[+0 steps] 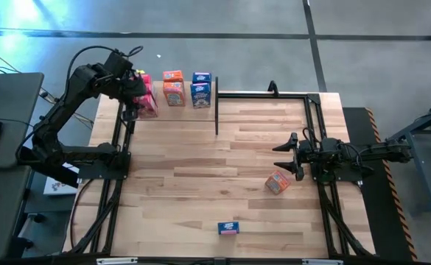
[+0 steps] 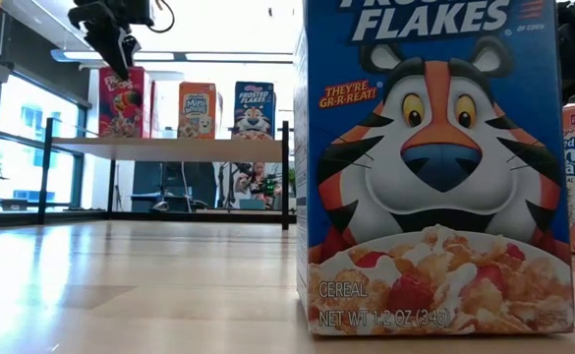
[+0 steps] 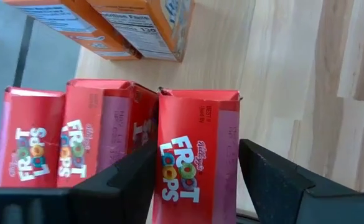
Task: Stack cereal on shelf
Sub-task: Put the red cereal box on the the shelf aligned with the other red cereal boxes, then put the orange cereal box on the the shelf aligned with the other orange cereal boxes
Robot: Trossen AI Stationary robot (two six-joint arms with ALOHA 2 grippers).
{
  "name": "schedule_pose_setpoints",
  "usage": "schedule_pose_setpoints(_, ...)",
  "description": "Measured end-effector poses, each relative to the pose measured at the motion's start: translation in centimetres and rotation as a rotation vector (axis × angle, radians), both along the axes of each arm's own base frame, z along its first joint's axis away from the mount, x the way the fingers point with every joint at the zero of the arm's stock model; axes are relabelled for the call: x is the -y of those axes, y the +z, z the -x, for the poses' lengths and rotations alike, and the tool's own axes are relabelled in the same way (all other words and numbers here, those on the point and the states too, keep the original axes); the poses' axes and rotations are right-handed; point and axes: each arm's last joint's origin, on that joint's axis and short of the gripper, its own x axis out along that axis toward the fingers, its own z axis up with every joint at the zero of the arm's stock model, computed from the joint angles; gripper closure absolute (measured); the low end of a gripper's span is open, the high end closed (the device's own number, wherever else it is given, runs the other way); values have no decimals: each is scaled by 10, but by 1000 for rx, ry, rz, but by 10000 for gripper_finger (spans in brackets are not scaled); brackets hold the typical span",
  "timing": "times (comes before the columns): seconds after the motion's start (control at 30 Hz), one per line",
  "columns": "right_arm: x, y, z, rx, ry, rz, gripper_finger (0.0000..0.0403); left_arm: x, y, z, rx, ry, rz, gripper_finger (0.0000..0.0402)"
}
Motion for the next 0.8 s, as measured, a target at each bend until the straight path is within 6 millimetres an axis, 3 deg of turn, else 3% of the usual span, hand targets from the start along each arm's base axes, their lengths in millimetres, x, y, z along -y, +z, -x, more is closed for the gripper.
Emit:
schedule_pose_setpoints(0.3,0,0,0,0,0,0,125,2,3,2,17,23,-26,178)
schedule_pose_setpoints(0.8,0,0,0,0,1,0,125,23,24,17,158,71,-169,178)
